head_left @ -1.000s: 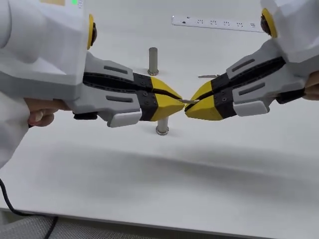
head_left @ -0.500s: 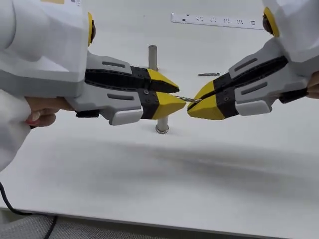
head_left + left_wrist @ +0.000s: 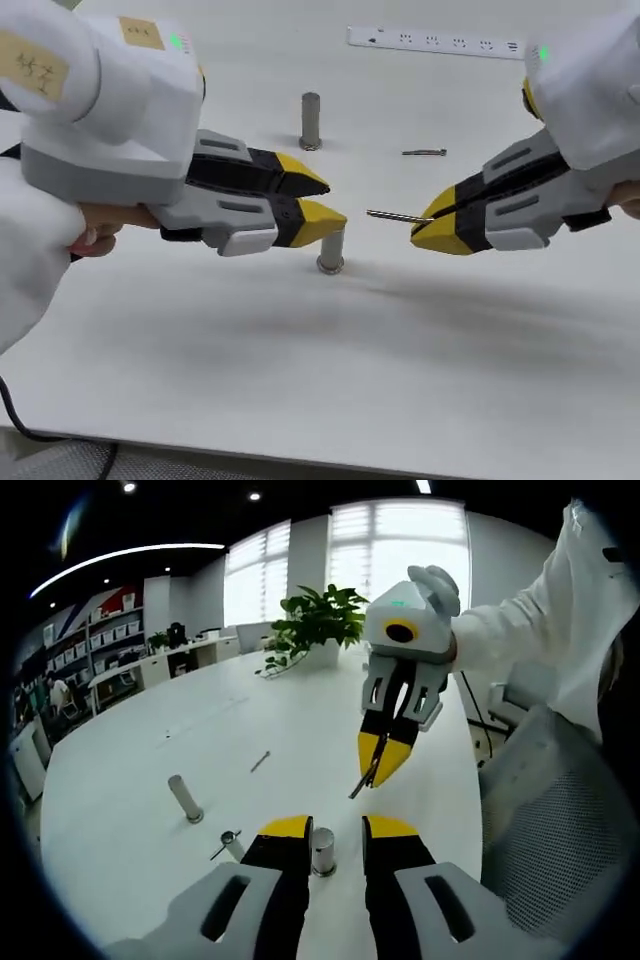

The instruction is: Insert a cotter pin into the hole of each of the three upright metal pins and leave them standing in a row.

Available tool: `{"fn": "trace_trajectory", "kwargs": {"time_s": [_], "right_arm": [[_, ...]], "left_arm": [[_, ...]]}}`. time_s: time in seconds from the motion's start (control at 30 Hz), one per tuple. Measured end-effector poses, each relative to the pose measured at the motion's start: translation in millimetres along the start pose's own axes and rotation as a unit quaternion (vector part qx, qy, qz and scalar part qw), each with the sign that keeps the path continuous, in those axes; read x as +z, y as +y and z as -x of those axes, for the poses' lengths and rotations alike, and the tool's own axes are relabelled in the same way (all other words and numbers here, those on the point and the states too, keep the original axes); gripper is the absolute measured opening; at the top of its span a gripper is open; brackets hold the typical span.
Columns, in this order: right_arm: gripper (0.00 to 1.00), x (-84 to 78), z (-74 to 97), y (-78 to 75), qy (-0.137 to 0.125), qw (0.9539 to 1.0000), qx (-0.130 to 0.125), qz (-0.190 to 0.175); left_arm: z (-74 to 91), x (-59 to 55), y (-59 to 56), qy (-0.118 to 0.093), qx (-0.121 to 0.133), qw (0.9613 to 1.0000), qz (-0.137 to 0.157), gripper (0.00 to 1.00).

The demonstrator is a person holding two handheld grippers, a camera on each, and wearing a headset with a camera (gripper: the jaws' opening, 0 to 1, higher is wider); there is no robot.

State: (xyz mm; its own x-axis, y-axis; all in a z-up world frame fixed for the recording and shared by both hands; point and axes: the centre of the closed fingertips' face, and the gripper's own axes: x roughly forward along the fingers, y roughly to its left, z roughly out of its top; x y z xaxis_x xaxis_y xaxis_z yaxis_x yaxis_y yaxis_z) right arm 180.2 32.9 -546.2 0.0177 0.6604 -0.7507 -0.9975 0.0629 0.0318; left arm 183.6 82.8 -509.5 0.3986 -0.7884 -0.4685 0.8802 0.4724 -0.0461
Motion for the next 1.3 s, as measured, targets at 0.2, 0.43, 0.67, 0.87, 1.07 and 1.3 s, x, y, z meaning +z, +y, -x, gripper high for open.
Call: {"fn": "trace_trajectory", "kwargs": {"time_s": [0.2,0.43,0.67,0.87,1.07,1.3], "right_arm": [[0.00,-3.3,-11.8,-5.2,0.018,0.9998,0.004,-0.005],[0.00,-3.8,-21.9,-8.6,0.033,0.9994,0.008,0.001],[0.00,-6.2,-27.1,-11.0,0.048,0.9988,0.013,0.007],[0.00,-8.1,-30.1,-10.4,0.055,0.9983,0.017,0.013],[0.00,-7.1,-31.0,-8.3,0.052,0.9984,0.019,0.014],[0.00,-7.8,-31.2,-10.8,0.051,0.9984,0.018,0.014]], "left_arm": [[-5.2,-13.4,12.4,0.015,-0.003,0.9999,0.004,0.17],[-9.9,-25.1,19.7,0.028,-0.002,0.9996,0.005,0.17],[-15.4,-29.6,13.9,0.042,-0.009,0.9991,0.000,0.18],[-22.1,-31.4,14.4,0.048,-0.014,0.9987,-0.015,0.17],[-24.6,-32.2,12.9,0.052,-0.018,0.9983,-0.019,0.10],[-23.6,-35.0,13.4,0.055,-0.023,0.9980,-0.022,0.10]]}}
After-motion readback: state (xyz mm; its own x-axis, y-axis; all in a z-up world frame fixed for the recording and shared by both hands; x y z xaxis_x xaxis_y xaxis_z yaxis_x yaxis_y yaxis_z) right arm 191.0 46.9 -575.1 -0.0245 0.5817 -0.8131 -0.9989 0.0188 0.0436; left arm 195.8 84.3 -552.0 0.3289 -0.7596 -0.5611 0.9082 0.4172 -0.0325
